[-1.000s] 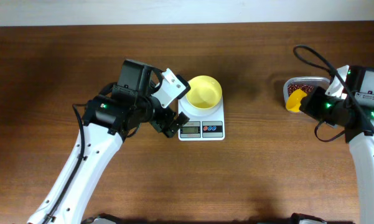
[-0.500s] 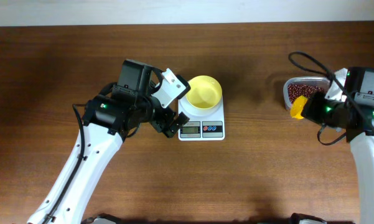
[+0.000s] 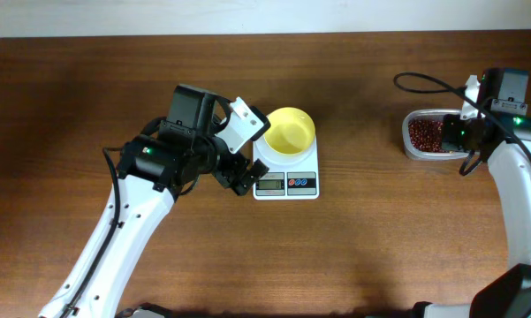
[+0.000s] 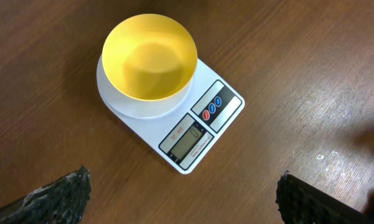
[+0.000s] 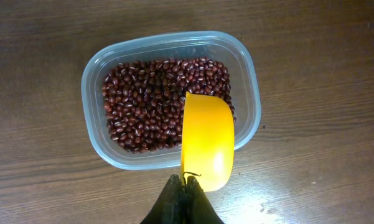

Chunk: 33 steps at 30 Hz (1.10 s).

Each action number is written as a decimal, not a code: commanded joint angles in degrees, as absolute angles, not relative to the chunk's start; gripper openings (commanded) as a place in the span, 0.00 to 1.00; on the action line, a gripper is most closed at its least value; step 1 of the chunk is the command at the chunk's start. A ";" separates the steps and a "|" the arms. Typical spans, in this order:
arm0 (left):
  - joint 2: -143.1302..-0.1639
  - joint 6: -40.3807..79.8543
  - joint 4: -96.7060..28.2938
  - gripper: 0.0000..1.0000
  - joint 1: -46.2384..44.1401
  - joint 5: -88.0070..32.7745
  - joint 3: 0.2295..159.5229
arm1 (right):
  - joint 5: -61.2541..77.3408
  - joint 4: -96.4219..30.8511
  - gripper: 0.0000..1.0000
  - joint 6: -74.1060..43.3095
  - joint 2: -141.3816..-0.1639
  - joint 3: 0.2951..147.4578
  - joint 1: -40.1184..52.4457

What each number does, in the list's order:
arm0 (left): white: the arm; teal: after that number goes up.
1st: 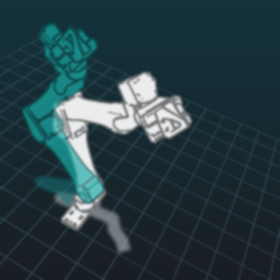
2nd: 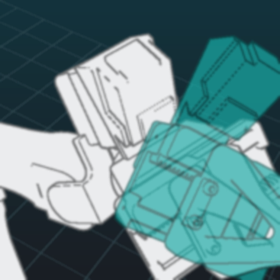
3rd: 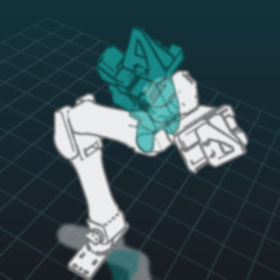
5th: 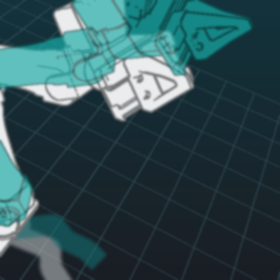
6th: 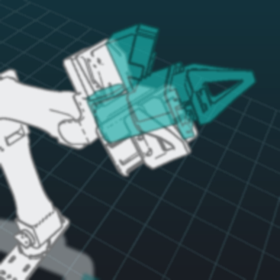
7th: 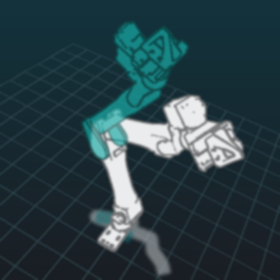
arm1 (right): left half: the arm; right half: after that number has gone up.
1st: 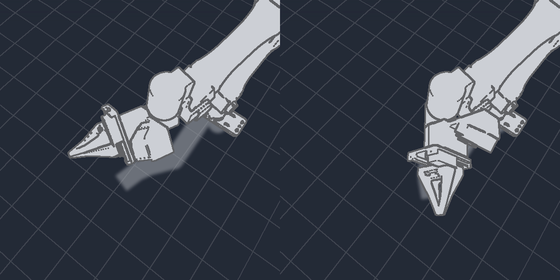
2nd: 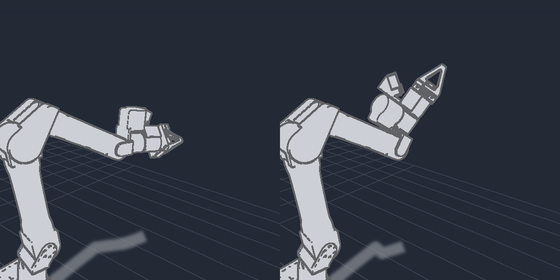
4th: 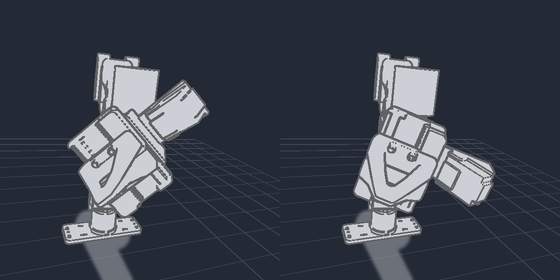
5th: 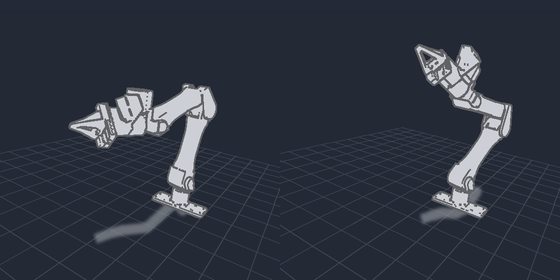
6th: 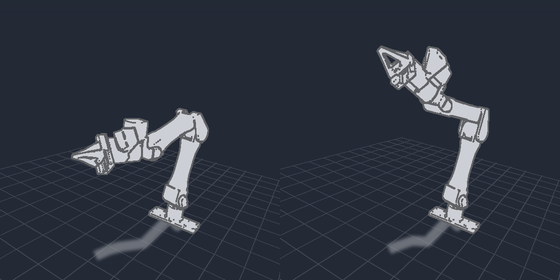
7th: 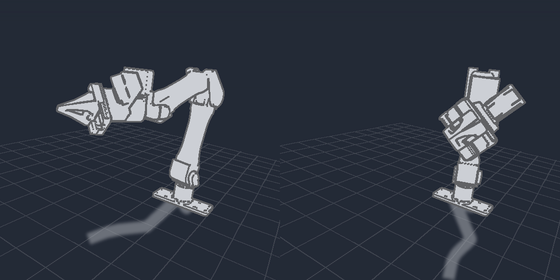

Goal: Scoop item into bowl and weigh 50g on scale
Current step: 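Dip the scoop into the red beans with the right gripper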

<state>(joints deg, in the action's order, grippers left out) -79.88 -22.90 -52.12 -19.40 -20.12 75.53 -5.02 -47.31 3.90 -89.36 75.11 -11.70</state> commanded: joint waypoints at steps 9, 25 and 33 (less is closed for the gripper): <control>-78.67 -22.52 -52.14 0.99 -19.40 -20.10 75.02 | -4.54 -40.91 0.04 4.08 -98.17 76.09 -12.14; -78.67 -22.52 -52.16 0.99 -19.40 -20.10 75.02 | 11.40 -41.34 0.04 2.26 -100.68 76.07 -17.78; -78.67 -22.52 -52.16 0.99 -19.40 -20.10 75.02 | 20.18 -41.56 0.04 2.31 -104.68 76.05 -18.44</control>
<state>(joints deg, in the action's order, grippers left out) -79.85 -22.90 -52.14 -19.40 -20.10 75.53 15.97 -41.21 2.74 -102.15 75.61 -18.24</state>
